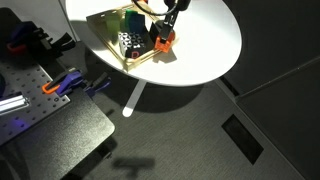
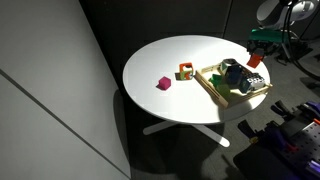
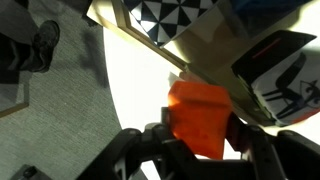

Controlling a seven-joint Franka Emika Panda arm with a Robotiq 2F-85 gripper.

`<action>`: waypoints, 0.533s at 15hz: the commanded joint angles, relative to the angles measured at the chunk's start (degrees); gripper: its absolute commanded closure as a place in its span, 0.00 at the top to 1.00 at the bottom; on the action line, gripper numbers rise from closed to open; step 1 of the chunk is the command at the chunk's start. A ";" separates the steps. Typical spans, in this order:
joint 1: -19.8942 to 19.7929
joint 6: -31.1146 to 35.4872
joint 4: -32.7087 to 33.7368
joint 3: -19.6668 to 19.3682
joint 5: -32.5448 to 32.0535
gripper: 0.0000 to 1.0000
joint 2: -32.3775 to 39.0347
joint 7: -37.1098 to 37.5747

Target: Pick up the orange block on the right of the table and place it in the wooden tray

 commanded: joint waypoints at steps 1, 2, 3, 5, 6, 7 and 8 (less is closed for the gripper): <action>0.84 1.19 -3.81 1.44 -2.53 0.28 -4.89 -6.71; 1.27 1.63 -4.30 1.83 -3.16 0.28 -5.45 -8.16; 1.66 2.07 -4.87 2.35 -3.79 0.28 -5.90 -9.86; 2.41 2.84 -5.93 3.34 -4.59 0.28 -6.90 -12.98; 2.71 3.18 -6.47 3.94 -4.79 0.28 -7.38 -14.79; 2.95 3.61 -6.91 4.54 -4.78 0.28 -7.79 -16.57; 3.08 3.83 -7.22 5.14 -4.60 0.28 -8.05 -18.10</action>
